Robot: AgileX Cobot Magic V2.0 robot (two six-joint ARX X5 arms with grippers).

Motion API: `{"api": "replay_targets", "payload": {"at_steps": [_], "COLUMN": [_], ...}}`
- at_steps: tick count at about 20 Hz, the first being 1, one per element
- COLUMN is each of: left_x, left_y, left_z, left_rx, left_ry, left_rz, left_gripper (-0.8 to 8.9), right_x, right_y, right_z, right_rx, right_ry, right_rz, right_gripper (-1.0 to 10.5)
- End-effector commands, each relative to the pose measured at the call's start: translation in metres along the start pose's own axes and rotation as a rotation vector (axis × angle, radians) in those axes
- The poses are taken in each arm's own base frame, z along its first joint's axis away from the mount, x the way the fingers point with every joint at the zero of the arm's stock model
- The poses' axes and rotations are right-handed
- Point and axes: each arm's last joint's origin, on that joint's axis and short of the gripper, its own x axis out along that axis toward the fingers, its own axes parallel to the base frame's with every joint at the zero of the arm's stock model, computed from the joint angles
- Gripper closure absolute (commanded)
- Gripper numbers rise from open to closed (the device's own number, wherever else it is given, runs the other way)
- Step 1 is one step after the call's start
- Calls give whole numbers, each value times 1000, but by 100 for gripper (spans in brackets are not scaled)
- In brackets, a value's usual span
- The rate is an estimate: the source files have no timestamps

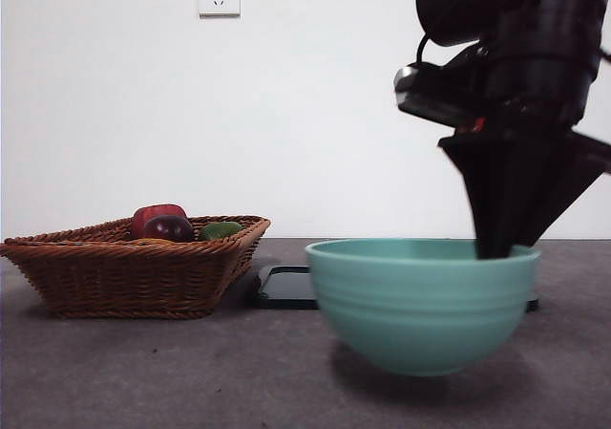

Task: Pick up the wifruite, put it on the bowl, pick up the plate, put it on desk

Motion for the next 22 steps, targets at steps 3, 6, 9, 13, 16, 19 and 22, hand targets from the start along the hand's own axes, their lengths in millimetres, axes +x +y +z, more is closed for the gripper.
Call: {"api": "replay_targets", "payload": {"at_steps": [3, 6, 9, 13, 16, 19, 22], "left_x": [-3, -3, -3, -3, -3, -3, -3], "left_y": [-1, -1, -1, -1, -1, -1, -1], "left_z": [2, 2, 2, 2, 2, 2, 2], "left_rx": [20, 20, 20, 20, 20, 20, 20], "left_ry": [-21, -21, -21, -21, -21, -21, -21], "left_rz": [-11, -11, -11, -11, -11, -11, -11], "left_gripper": [188, 188, 188, 188, 188, 188, 188], "right_x": [7, 8, 8, 8, 9, 9, 10], "right_y": [6, 7, 6, 5, 6, 9, 9], "right_z": [3, 3, 0, -1, -2, -3, -3], "right_rx": [54, 59, 63, 63, 60, 47, 44], "right_ry": [-24, -20, 0, 11, 14, 14, 8], "right_rz": [4, 1, -17, -41, -42, -46, -64], "right_gripper": [939, 939, 939, 939, 939, 939, 938]}}
